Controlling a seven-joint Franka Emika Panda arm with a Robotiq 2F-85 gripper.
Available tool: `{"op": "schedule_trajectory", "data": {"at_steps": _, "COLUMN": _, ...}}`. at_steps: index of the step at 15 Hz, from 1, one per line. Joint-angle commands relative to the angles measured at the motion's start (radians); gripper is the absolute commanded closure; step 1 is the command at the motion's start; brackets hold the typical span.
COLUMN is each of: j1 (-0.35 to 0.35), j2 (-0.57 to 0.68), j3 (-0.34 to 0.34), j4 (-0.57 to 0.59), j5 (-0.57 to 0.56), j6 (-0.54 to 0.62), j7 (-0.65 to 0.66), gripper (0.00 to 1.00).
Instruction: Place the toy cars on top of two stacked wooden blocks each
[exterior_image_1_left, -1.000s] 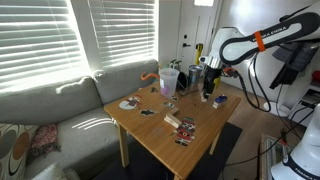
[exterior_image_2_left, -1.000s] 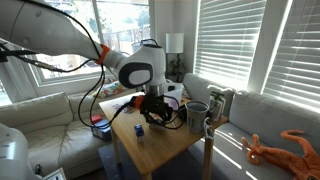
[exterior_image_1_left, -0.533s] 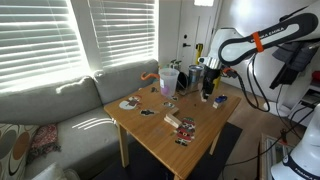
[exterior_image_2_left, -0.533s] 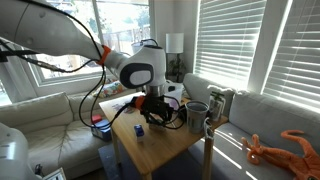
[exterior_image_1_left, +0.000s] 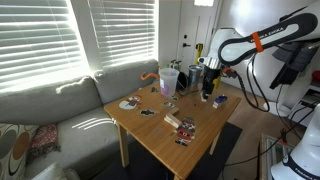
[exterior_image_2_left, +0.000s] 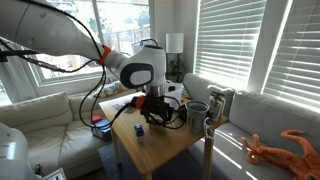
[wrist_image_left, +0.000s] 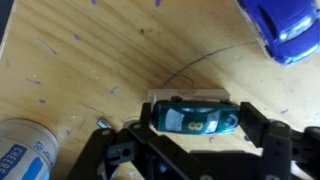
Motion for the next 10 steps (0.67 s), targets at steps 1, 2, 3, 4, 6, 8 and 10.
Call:
{"op": "schedule_trajectory", "data": {"at_steps": 1, "j1": -0.015, "j2": 0.012, "j3": 0.004, "j4": 0.015, "j5": -0.007, "j6": -0.020, "j7": -0.020, "gripper": 0.39}}
{"op": "schedule_trajectory", "data": {"at_steps": 2, "j1": -0.016, "j2": 0.011, "j3": 0.003, "j4": 0.014, "j5": -0.006, "j6": -0.020, "j7": -0.022, "gripper": 0.39}}
{"op": "schedule_trajectory", "data": {"at_steps": 3, "j1": -0.016, "j2": 0.011, "j3": 0.002, "j4": 0.014, "j5": -0.006, "j6": -0.019, "j7": -0.023, "gripper": 0.39}}
{"op": "schedule_trajectory", "data": {"at_steps": 4, "j1": -0.016, "j2": 0.011, "j3": 0.002, "j4": 0.014, "j5": -0.006, "j6": -0.019, "j7": -0.024, "gripper": 0.39}}
{"op": "schedule_trajectory", "data": {"at_steps": 6, "j1": -0.017, "j2": 0.011, "j3": 0.001, "j4": 0.014, "j5": -0.005, "j6": -0.018, "j7": -0.024, "gripper": 0.39}}
{"op": "schedule_trajectory", "data": {"at_steps": 8, "j1": -0.017, "j2": 0.013, "j3": 0.001, "j4": 0.015, "j5": -0.005, "j6": -0.018, "j7": -0.025, "gripper": 0.39}}
{"op": "schedule_trajectory", "data": {"at_steps": 10, "j1": -0.017, "j2": 0.017, "j3": 0.001, "j4": 0.017, "j5": -0.005, "j6": -0.020, "j7": -0.025, "gripper": 0.39}}
